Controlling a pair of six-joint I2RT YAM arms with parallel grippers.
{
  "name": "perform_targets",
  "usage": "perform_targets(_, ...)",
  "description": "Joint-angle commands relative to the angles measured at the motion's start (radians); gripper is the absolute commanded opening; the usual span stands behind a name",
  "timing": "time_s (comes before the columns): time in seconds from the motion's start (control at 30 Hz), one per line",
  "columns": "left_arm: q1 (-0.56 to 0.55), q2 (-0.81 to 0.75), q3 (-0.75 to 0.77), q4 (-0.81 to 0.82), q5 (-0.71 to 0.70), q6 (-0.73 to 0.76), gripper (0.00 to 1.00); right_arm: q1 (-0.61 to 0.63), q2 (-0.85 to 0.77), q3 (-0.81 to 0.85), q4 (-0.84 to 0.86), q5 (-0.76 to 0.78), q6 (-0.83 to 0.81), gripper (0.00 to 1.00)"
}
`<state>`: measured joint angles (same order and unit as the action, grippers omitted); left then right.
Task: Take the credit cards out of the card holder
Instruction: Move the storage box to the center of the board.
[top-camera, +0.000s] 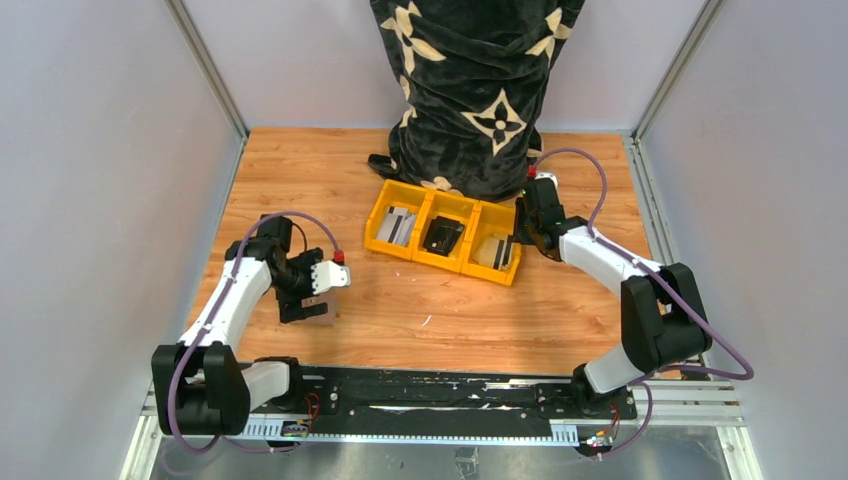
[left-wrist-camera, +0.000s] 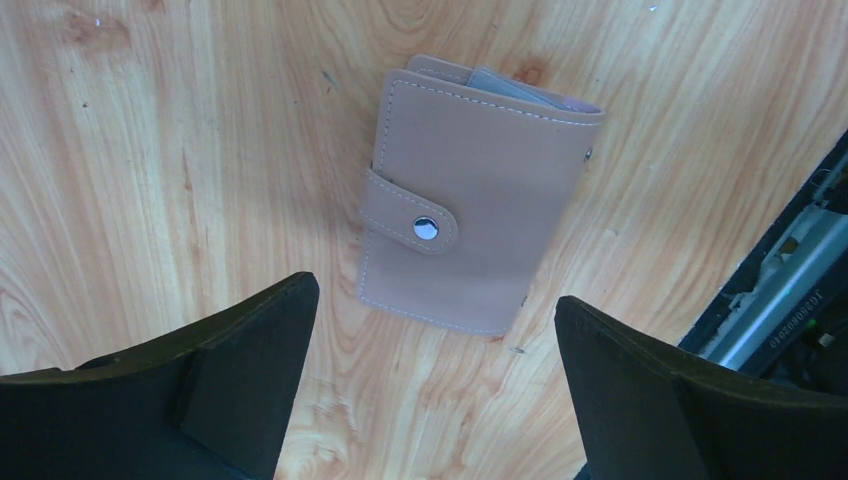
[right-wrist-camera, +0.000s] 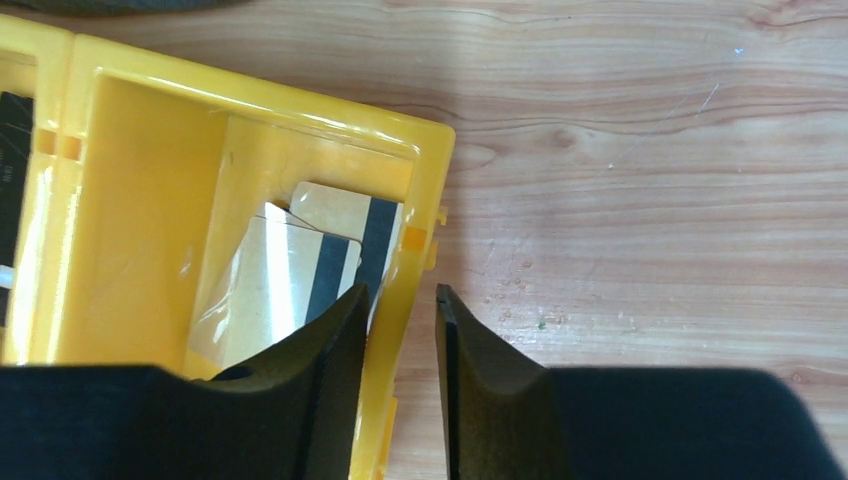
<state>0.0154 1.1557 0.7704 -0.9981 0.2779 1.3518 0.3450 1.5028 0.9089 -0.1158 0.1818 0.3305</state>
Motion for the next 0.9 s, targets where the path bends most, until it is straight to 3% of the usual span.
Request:
perform_targets(0.0,-0.005,0.012,-0.034,0.075,0.001,0.043,1.0,-0.027,0.01,0.056,-0.041,-0.031,-0.071,0.31)
perform_targets(0.33,-0.047,0.081,-0.05,0.11,0.039,0.093,1.0,-0.05,0.015,0.077,-0.065,-0.089,-0.131,0.31)
perform_targets(0.47,-0.055,0.102,-0.077,0.179,0.029,0.106,1.0,-0.052,0.017,0.072,-0.076,-0.127,-0.063,0.55)
perform_targets(0.57,-0.065,0.105,-0.107,0.242,0.01,0.115,1.0,-0.051,0.02,0.063,-0.068,-0.129,-0.011,0.64)
perform_targets(0.63,-0.071,0.104,-0.125,0.274,0.003,0.123,1.0,-0.052,0.04,0.072,-0.083,-0.115,0.009,0.63)
perform_targets(0.87,-0.072,0.092,-0.158,0.311,0.029,0.152,0.99,-0.052,0.068,0.069,-0.077,-0.113,-0.031,0.38)
